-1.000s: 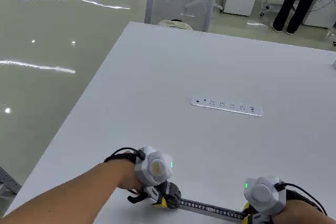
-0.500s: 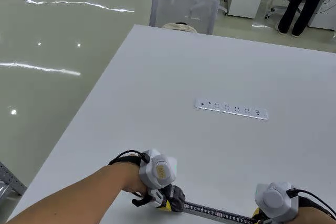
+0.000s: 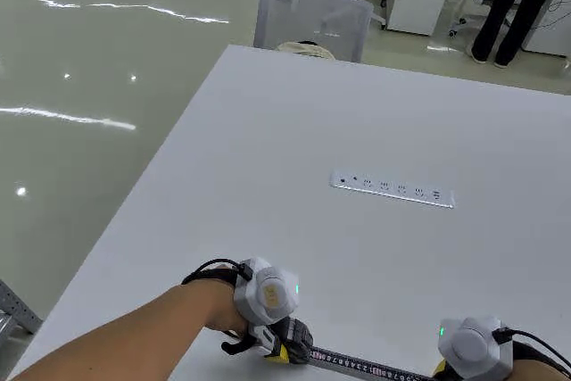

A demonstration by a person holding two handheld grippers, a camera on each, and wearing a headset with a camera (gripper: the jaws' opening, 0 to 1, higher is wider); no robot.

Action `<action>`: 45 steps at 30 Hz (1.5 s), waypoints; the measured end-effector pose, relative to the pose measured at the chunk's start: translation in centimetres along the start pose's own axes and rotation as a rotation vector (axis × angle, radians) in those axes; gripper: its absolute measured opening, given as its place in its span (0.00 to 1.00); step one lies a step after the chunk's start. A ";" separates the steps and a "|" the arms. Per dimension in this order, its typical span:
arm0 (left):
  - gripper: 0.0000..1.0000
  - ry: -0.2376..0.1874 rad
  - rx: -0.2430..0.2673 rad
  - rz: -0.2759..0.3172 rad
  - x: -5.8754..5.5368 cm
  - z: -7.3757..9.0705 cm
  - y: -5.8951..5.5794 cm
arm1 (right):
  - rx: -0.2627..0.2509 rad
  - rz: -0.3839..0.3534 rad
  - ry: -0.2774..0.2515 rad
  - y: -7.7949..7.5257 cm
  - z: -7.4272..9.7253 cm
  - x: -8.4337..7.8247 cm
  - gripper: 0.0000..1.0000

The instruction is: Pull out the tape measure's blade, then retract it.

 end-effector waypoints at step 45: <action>0.35 -0.011 0.007 0.008 0.0 0.1 0.0 | -0.017 -0.015 0.018 -0.7 0.7 -2.3 0.12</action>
Point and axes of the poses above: the centre of the closed fingertips' face, and the gripper's own axes: z roughly backward along the fingers, y roughly to its left, x roughly out of its top, the point moved 4 cm from there along z, roughly backward along the fingers, and after that the axes turned 2 degrees about -z, right-handed, at the moved point
